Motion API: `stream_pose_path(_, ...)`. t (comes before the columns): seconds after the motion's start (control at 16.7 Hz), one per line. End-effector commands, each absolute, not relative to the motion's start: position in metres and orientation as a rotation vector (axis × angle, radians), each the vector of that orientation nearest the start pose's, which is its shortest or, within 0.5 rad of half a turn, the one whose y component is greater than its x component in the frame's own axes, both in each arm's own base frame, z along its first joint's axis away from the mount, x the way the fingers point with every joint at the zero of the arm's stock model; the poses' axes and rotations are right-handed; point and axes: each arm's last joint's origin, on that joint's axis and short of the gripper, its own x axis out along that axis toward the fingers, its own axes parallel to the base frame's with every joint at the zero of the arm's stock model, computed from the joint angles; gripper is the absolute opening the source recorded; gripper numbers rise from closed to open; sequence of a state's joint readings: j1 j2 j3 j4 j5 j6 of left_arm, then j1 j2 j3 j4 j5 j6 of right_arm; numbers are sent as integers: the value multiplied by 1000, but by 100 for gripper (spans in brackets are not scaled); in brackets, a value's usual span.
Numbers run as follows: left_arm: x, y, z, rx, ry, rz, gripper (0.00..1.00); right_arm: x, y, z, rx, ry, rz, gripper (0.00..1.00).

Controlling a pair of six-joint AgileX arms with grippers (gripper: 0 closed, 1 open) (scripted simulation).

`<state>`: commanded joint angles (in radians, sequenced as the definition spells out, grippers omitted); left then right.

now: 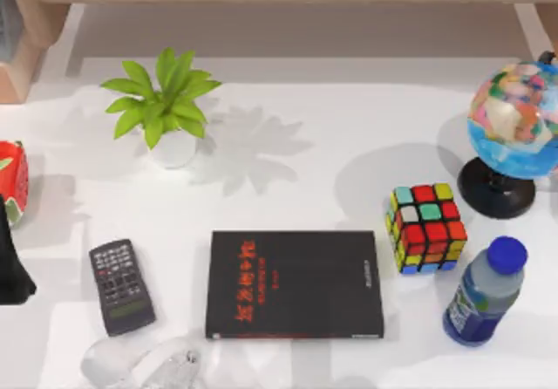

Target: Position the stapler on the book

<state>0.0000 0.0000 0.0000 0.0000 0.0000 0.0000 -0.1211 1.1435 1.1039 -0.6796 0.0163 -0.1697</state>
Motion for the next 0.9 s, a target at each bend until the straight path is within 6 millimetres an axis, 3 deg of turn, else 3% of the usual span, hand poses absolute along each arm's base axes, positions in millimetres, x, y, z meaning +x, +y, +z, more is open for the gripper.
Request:
stream_pose_path(0.12, 106, -1, 160, 0, 0, 0, 100, 288, -45, 331, -123, 878, -86, 100)
stream_pose_path(0.24, 106, -1, 160, 0, 0, 0, 100, 339, -68, 324, -99, 1019, -109, 100)
stream_pose_path(0.48, 106, -1, 160, 0, 0, 0, 100, 418, -123, 277, -13, 1261, -156, 100)
stream_pose_path(0.72, 106, -1, 160, 0, 0, 0, 100, 457, -166, 220, 86, 1420, -180, 100)
stream_pose_path(0.9, 106, -1, 160, 0, 0, 0, 100, 472, -177, 194, 131, 1466, -171, 100)
